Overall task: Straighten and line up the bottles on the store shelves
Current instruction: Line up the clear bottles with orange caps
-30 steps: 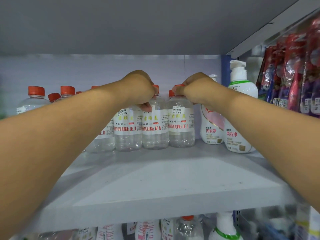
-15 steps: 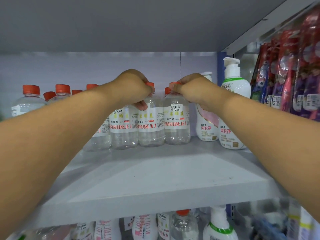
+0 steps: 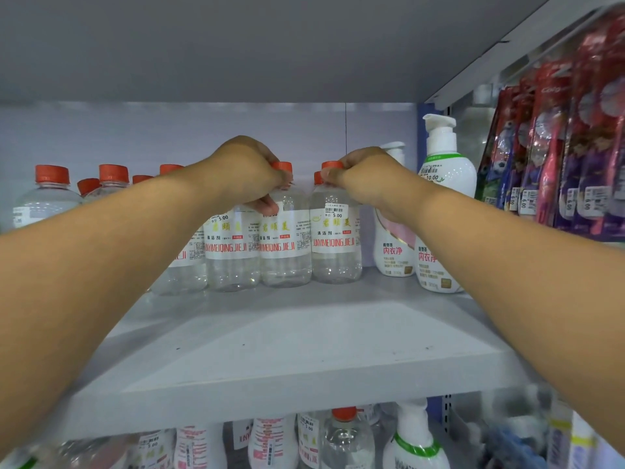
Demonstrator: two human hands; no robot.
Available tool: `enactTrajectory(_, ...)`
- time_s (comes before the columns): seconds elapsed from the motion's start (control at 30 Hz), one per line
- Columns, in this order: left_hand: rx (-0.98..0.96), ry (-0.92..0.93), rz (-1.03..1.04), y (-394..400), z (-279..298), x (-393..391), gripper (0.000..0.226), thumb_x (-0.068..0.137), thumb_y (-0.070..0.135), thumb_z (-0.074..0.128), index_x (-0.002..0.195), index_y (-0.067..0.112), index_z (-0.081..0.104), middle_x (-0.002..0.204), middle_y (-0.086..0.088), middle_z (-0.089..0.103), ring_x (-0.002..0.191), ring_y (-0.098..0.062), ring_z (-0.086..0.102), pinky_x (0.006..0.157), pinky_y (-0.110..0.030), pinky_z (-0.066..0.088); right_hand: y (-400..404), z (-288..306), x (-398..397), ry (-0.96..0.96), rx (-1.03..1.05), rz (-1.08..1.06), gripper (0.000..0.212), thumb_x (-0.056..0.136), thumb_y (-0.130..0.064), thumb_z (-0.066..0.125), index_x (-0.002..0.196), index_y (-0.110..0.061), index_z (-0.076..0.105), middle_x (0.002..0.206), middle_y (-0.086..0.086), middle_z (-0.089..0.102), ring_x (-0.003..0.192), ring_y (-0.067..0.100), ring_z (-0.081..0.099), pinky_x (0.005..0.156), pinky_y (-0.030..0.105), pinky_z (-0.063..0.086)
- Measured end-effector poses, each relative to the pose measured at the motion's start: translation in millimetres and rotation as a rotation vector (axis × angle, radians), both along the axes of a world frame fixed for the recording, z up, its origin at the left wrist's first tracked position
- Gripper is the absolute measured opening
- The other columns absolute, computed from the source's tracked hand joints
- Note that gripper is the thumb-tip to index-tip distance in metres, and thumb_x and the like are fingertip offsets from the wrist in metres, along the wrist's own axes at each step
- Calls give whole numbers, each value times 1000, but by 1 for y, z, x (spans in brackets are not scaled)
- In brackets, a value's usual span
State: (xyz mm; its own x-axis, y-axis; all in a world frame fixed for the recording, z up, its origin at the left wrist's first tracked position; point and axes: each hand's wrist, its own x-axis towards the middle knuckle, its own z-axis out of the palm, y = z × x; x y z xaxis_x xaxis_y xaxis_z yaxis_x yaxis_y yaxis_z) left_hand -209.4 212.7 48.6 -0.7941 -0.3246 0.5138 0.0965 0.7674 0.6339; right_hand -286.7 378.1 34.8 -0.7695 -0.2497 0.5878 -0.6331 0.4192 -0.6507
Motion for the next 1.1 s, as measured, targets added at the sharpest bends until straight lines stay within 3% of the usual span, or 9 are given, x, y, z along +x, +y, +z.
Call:
enactTrajectory(0.17, -4, 11, -45, -3, -1, 11, 44, 97, 34, 69, 135, 17, 57, 76, -9, 76, 51, -15, 72, 50, -20, 57, 1, -4, -1, 2, -41, 29, 29, 97, -39, 65, 112, -15, 69, 96, -4, 67, 79, 5, 57, 69, 24, 47)
enactTrajectory(0.23, -9, 31, -73, -10, 4, 30, 46, 95, 42, 69, 136, 27, 55, 80, -5, 79, 60, -16, 76, 64, -22, 57, 0, -5, 1, 12, -61, 47, 30, 97, -41, 64, 111, -14, 70, 95, -6, 69, 81, 4, 59, 65, 20, 45)
enactTrajectory(0.37, -90, 166, 28, -44, 15, 77, 12, 96, 40, 68, 104, 33, 73, 97, 8, 75, 64, -11, 75, 59, -17, 56, 0, -6, 4, 104, -34, 28, 39, 97, -43, 64, 124, -16, 64, 111, -5, 66, 101, 13, 62, 82, 24, 48)
enactTrajectory(0.5, -219, 230, 251, -91, 11, 108, 8, 94, 42, 68, 94, 36, 72, 107, 9, 73, 81, -15, 66, 75, -28, 51, -5, 11, 18, 436, -27, 35, 35, 98, -37, 65, 127, -18, 66, 113, -7, 65, 103, 7, 61, 89, 21, 53)
enactTrajectory(0.6, -301, 109, 372, -122, 7, 125, 27, 93, 50, 66, 115, 34, 70, 128, 7, 68, 99, -23, 65, 100, -41, 50, -21, 29, 31, 360, 156, 11, 37, 96, -46, 65, 122, -20, 67, 115, -7, 63, 97, 12, 62, 73, 19, 50)
enactTrajectory(0.67, -348, 0, 426, -136, 3, 132, 51, 91, 59, 64, 134, 31, 62, 137, 4, 63, 116, -28, 62, 108, -42, 44, -31, 33, 33, 315, 393, -50, 43, 94, -55, 63, 118, -20, 68, 114, -5, 66, 90, 16, 65, 78, 26, 51)
enactTrajectory(0.73, -350, -51, 435, -152, -4, 134, 60, 91, 60, 63, 142, 30, 55, 143, 1, 59, 126, -30, 57, 108, -42, 41, -38, 33, 33, 282, 498, -65, 43, 94, -57, 62, 114, -20, 70, 104, -5, 72, 88, 15, 69, 80, 29, 53)
enactTrajectory(0.93, -271, 102, 446, -201, -15, 131, 62, 89, 56, 69, 143, 31, 53, 144, -6, 56, 121, -35, 59, 104, -47, 47, -46, 25, 23, 246, 355, -28, 28, 93, -47, 69, 107, -23, 75, 86, -10, 74, 75, 10, 71, 75, 26, 54)
enactTrajectory(1.1, 25, -27, 326, -219, -30, 120, 76, 85, 53, 75, 150, 30, 42, 128, -6, 63, 104, -31, 66, 82, -47, 61, -52, 23, 23, 237, 318, -67, 22, 93, -41, 71, 105, -22, 75, 90, -2, 75, 81, 18, 70, 80, 30, 55)
